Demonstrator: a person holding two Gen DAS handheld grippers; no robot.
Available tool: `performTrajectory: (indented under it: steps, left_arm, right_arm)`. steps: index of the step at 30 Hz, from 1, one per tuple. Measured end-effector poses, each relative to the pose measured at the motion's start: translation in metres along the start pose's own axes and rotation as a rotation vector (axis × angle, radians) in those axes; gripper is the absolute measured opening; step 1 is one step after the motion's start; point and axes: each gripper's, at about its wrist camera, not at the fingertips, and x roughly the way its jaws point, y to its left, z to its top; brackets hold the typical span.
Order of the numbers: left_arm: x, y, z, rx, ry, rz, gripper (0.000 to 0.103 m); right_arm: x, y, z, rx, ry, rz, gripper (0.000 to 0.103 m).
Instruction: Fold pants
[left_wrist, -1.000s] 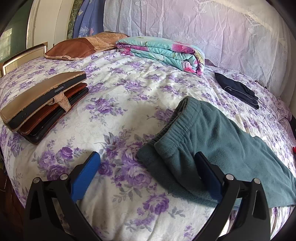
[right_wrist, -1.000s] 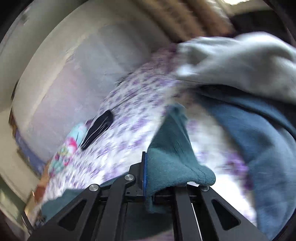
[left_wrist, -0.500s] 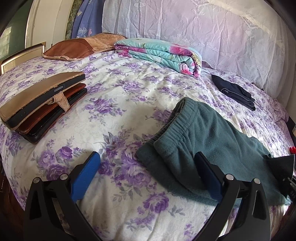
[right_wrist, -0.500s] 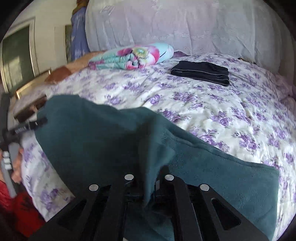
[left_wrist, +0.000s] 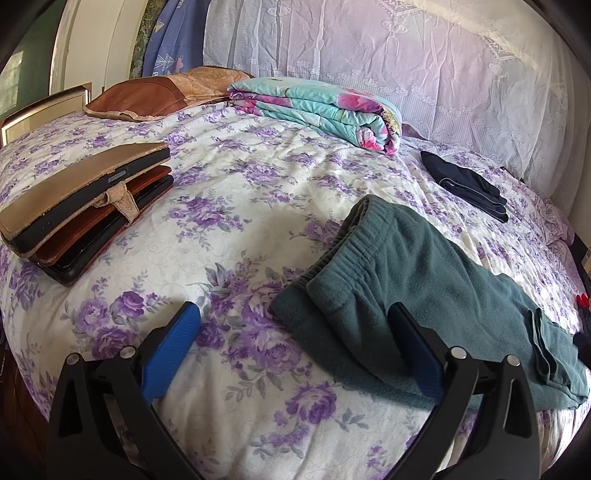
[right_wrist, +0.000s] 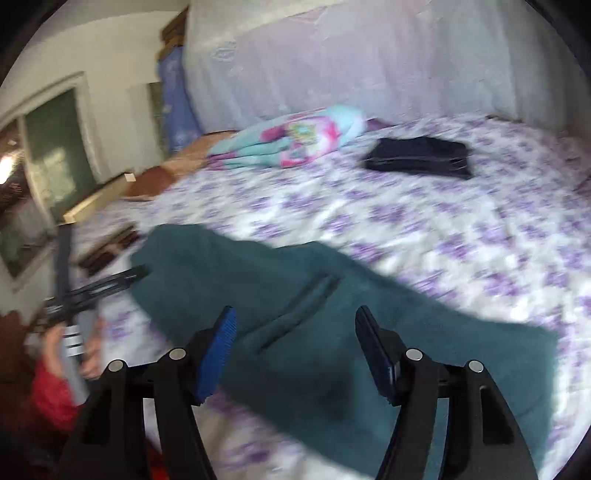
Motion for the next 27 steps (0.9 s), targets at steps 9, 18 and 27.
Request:
performTrajectory:
  steps: [9, 18, 27]
  left_arm:
    - [0.0, 0.0, 0.0, 0.0, 0.001, 0.0, 0.098]
    - [0.004, -0.002, 0.002, 0.024, 0.053, 0.029, 0.098]
    - [-0.011, -0.016, -0.001, 0.032, 0.14, 0.014, 0.098]
  right_arm:
    - [0.021, 0.011, -0.004, -0.123, 0.054, -0.196, 0.078]
    - [0.058, 0.0, -0.001, -0.093, 0.199, -0.153, 0.1]
    - [0.05, -0.013, -0.005, -0.018, 0.147, -0.071, 0.1]
